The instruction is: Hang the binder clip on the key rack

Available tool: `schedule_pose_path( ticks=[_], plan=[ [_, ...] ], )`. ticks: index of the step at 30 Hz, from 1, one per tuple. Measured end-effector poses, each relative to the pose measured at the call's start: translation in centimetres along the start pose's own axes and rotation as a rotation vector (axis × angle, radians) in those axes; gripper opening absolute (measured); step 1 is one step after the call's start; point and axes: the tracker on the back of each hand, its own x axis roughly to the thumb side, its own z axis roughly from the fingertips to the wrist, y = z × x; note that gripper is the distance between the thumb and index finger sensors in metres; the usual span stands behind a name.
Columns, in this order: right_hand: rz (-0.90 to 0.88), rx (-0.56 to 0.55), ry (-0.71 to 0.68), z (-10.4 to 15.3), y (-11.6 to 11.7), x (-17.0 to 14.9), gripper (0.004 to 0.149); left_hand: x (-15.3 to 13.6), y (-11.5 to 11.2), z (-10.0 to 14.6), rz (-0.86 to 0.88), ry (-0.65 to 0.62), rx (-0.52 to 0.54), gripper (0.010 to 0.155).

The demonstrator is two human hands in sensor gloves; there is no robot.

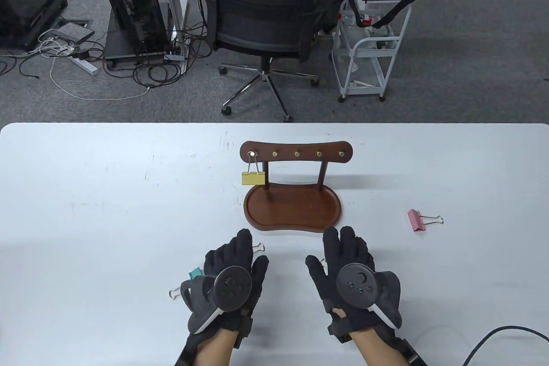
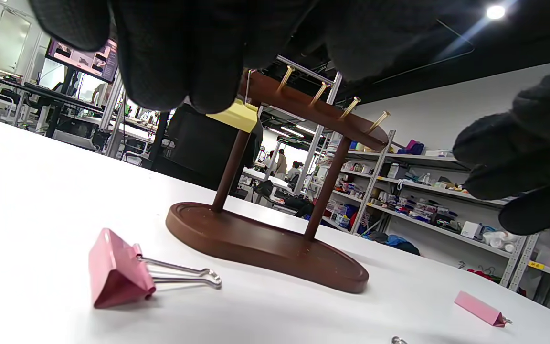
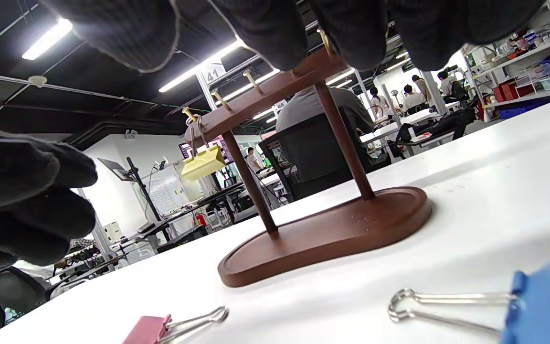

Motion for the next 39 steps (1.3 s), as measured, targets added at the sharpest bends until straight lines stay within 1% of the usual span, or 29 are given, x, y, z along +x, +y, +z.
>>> schedule_pose_path(
  ticks=[6,12,18,23,30,32,34,38,39],
  plan=[
    [-0.001,-0.016,-0.005,0.7,-0.2,-0.4,0.081,-0.3,-0.4,-0.1,-0.009,0.010,-0.018,0.074],
    [-0.036,-0.011,0.006,0.8,-0.4,-1.2,0.081,-0.7,-1.0,-0.1,-0.029,0.016,-0.053,0.075],
    [-0.049,0.011,0.011,0.8,-0.2,-1.9,0.080,-1.5,-1.4,-0.2,-0.026,0.033,-0.076,0.075],
    [-0.072,0.045,0.004,0.9,0.0,-1.8,0.080,-2.0,-1.5,-0.7,-0.063,0.039,-0.104,0.075],
    [-0.079,0.058,-0.015,0.9,0.3,-1.5,0.080,-2.3,-0.4,-1.5,-0.180,-0.003,-0.126,0.075],
    [-0.082,0.062,-0.017,0.9,0.3,-1.5,0.080,-2.7,0.3,-1.6,-0.239,-0.027,-0.150,0.075],
    [-0.092,0.067,-0.017,0.9,0.4,-1.5,0.080,-3.1,0.8,-1.6,-0.269,-0.018,-0.151,0.075],
    [-0.099,0.072,-0.020,0.9,0.4,-1.5,0.080,-3.9,1.5,-1.6,-0.354,-0.036,-0.188,0.076],
    [-0.104,0.074,-0.021,0.9,0.4,-1.5,0.080,-4.1,1.6,-1.6,-0.376,-0.046,-0.212,0.076]
  ],
)
